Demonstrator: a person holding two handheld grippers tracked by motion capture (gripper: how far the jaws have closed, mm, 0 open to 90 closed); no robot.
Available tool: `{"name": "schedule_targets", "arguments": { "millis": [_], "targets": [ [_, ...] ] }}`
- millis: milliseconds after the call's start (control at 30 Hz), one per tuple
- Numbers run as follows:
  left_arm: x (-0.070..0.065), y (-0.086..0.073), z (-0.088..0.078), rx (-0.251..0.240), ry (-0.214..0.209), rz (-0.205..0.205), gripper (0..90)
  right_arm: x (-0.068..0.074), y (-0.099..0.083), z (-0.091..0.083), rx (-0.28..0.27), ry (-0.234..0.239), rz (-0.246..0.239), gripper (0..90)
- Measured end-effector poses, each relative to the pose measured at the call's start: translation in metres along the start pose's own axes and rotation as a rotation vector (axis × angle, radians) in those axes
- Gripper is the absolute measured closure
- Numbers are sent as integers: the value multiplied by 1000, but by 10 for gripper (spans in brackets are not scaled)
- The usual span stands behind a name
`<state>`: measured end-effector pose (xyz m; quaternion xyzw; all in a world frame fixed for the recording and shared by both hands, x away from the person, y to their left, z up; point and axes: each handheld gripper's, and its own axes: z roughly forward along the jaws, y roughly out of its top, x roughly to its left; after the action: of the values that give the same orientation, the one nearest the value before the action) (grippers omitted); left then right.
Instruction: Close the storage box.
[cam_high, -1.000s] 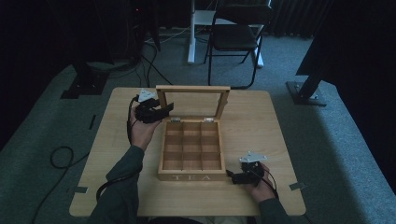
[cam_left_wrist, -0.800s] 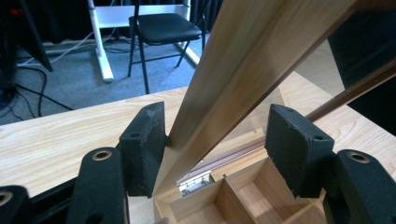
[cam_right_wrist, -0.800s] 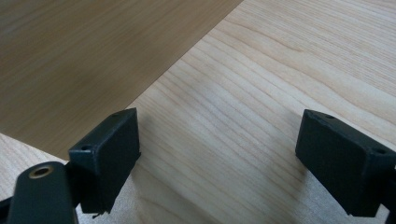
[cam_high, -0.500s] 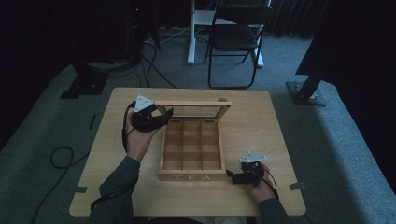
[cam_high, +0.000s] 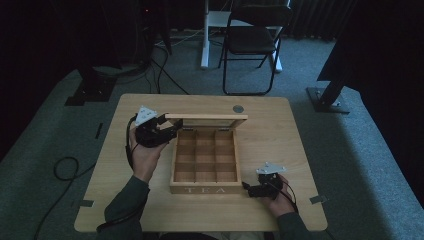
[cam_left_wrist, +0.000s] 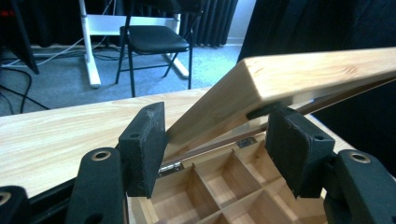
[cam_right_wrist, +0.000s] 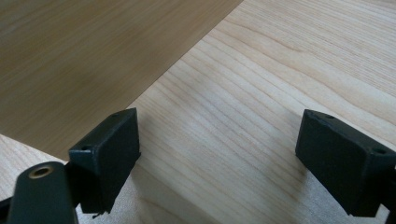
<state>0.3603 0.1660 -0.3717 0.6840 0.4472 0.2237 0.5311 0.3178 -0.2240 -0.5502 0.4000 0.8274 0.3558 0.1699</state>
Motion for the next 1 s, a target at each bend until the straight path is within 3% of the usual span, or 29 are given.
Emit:
{"name": "schedule_targets", "arguments": {
  "millis": [600,1000],
  "targets": [
    [-8,-10,-10,31,27,11,413,0,1,1,-1,1,-1,132],
    [-11,-21,-16,36,27,-11,418,0,2,2,-1,-1,1,132]
  ]
}}
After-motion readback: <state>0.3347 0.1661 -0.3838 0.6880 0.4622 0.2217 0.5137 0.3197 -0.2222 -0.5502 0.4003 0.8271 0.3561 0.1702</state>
